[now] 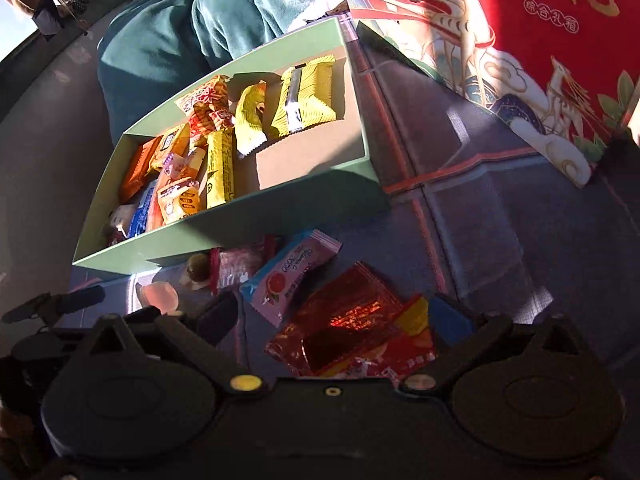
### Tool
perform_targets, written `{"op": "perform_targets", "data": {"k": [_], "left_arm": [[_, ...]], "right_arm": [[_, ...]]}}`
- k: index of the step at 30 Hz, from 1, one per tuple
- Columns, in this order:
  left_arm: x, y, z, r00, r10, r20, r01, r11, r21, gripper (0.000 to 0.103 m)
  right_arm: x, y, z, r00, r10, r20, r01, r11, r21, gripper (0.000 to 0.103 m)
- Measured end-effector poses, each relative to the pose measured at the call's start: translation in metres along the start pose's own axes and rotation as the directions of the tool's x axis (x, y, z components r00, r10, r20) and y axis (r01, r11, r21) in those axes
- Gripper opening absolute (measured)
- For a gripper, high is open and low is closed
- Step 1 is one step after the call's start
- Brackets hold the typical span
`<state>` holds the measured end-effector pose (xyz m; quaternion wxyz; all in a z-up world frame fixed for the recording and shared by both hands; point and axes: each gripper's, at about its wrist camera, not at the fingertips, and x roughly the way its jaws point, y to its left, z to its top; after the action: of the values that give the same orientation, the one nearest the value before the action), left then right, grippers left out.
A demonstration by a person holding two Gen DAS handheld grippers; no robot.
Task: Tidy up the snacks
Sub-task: 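Grasp the white jelly cup with the left gripper while the right grasps the red candy bag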
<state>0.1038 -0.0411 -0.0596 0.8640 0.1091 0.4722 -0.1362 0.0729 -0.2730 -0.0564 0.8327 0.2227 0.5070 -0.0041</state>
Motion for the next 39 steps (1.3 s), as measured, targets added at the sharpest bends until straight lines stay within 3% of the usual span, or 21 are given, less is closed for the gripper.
{"op": "perform_targets", "data": {"k": [4, 8, 10, 12, 14, 18, 22, 24, 26, 28, 29, 34, 39], "left_arm": [[0.011, -0.005, 0.002, 1.000, -0.002, -0.017, 0.002, 1.000, 0.001, 0.103], [0.020, -0.006, 0.003, 1.000, 0.000, -0.027, 0.000, 1.000, 0.004, 0.103], [0.024, -0.006, 0.004, 1.000, -0.002, -0.031, 0.002, 1.000, 0.002, 0.103], [0.027, -0.005, 0.004, 0.999, -0.005, -0.033, 0.005, 1.000, 0.001, 0.103], [0.030, -0.003, 0.003, 0.999, -0.009, -0.031, 0.009, 1.000, -0.004, 0.103], [0.034, 0.001, 0.002, 0.999, -0.030, -0.029, 0.029, 0.999, -0.027, 0.102], [0.037, 0.001, 0.002, 0.998, -0.053, -0.013, 0.053, 0.998, -0.036, 0.085], [0.035, -0.003, 0.001, 0.998, -0.070, 0.002, 0.070, 0.997, -0.007, 0.070], [0.030, -0.007, -0.002, 0.997, -0.073, 0.021, 0.073, 0.997, 0.023, 0.043], [0.028, -0.007, -0.005, 0.997, -0.079, 0.025, 0.079, 0.997, 0.026, 0.043], [0.027, -0.006, -0.007, 0.996, -0.084, 0.025, 0.084, 0.996, 0.016, 0.043], [0.017, 0.005, -0.013, 0.996, -0.085, 0.007, 0.085, 0.995, -0.044, 0.042], [-0.005, 0.012, -0.011, 0.996, -0.083, 0.015, 0.083, 0.995, -0.046, 0.042]], "right_arm": [[0.010, 0.002, -0.015, 0.999, -0.008, -0.032, 0.009, 1.000, 0.012, 0.103], [0.015, 0.020, -0.022, 0.999, -0.036, -0.012, 0.035, 0.998, -0.058, 0.098], [0.016, 0.028, -0.021, 1.000, -0.029, -0.009, 0.028, 0.996, -0.082, 0.089], [0.017, 0.036, -0.021, 1.000, -0.028, 0.010, 0.029, 0.994, -0.105, 0.071], [0.019, 0.042, -0.021, 1.000, -0.012, 0.017, 0.015, 0.992, -0.129, 0.041], [0.022, 0.044, -0.019, 1.000, -0.002, 0.021, 0.005, 0.992, -0.125, 0.040], [0.023, 0.041, -0.018, 1.000, 0.006, 0.015, -0.005, 0.995, -0.101, 0.042], [0.023, 0.039, -0.017, 1.000, 0.013, 0.011, -0.012, 0.997, -0.075, 0.043], [0.023, 0.038, -0.018, 1.000, 0.010, 0.013, -0.009, 0.998, -0.065, 0.044], [0.024, 0.041, -0.020, 1.000, -0.002, 0.021, 0.003, 0.997, -0.079, 0.041], [0.023, 0.044, -0.021, 0.999, -0.020, 0.027, 0.022, 0.995, -0.096, 0.034], [0.015, 0.053, -0.022, 0.999, 0.011, 0.031, -0.007, 0.991, -0.130, 0.034], [-0.010, 0.053, -0.013, 0.996, 0.061, 0.071, -0.051, 0.989, -0.138, 0.034]]}}
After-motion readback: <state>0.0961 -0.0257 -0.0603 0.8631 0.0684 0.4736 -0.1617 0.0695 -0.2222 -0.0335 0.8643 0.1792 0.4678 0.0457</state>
